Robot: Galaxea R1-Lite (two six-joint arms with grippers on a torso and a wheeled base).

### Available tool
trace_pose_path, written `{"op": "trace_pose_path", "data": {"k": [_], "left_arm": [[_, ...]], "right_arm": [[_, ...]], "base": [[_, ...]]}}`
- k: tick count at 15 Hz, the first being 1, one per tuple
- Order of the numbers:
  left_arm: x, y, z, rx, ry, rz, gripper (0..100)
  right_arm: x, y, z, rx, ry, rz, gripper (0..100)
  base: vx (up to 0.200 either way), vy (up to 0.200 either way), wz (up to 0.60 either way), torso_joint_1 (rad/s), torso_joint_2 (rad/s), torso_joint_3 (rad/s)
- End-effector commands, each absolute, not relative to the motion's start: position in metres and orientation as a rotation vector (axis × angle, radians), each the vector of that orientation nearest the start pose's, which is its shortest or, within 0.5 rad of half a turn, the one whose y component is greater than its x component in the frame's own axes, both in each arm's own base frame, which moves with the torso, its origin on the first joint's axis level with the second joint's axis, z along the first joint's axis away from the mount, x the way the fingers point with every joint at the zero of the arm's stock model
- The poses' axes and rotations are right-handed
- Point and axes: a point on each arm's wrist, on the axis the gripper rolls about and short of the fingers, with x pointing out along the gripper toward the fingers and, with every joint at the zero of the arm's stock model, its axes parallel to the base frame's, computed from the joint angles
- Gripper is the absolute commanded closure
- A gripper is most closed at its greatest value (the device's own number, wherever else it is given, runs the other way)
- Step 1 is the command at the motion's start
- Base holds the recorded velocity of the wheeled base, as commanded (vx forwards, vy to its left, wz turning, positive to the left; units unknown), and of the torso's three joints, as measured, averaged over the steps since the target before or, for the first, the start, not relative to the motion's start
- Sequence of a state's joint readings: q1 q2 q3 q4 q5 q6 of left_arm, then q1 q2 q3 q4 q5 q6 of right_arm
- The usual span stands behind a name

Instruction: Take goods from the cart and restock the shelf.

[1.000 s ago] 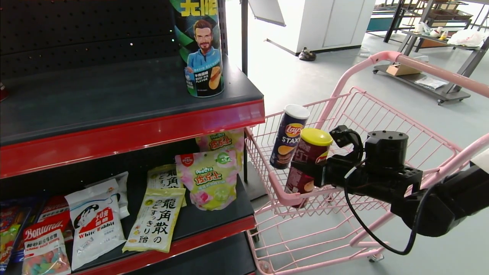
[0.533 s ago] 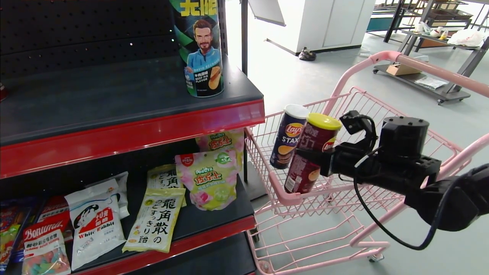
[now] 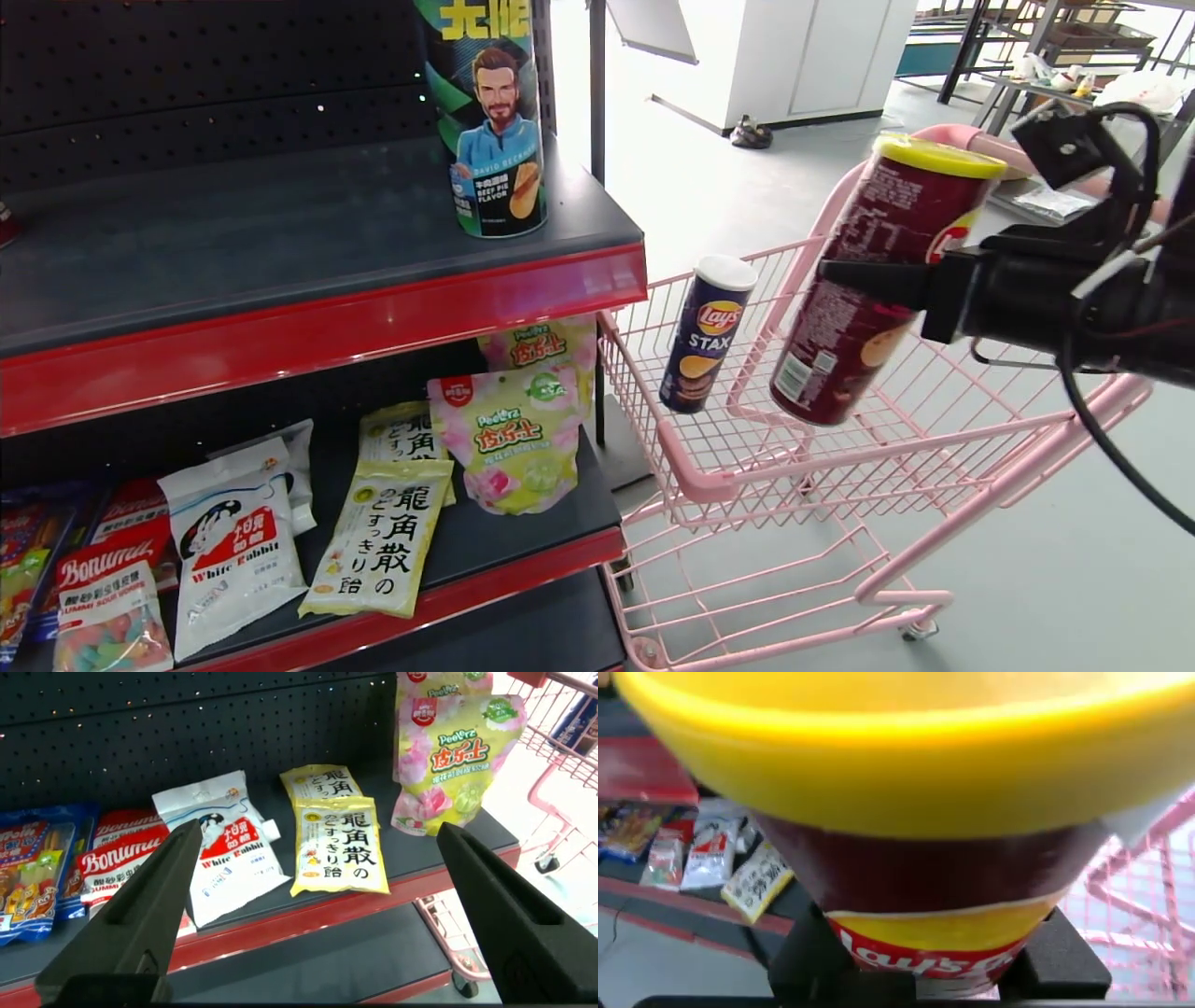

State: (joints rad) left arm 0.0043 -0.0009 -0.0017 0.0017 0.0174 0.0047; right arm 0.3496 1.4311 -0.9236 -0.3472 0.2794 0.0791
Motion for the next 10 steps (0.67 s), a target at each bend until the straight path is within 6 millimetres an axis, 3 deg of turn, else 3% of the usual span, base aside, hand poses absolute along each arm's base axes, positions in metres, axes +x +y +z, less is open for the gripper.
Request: {"op": "trace_pose_path", "data": {"k": [1,4,10], "left_arm": [[-0.023,0.000,0.076,0.005,0.000,0.021,0],[-0.023,0.000,0.076,0.005,0.000,0.021,0],[-0.023,0.000,0.076,0.005,0.000,0.021,0]], "right_arm": [[0.156,0.078,0.277,0.035,0.180,0.675,100],[0.141,0.083,0.250,0.048,0.269,0.730,100],[0.142,0.084,0.243,0.042,0.296,0.735,100]], "base": [[0.000,0.000,0.00,0.000,0.00,0.000],[0.000,0.000,0.00,0.000,0.00,0.000],[0.000,0.000,0.00,0.000,0.00,0.000]]}}
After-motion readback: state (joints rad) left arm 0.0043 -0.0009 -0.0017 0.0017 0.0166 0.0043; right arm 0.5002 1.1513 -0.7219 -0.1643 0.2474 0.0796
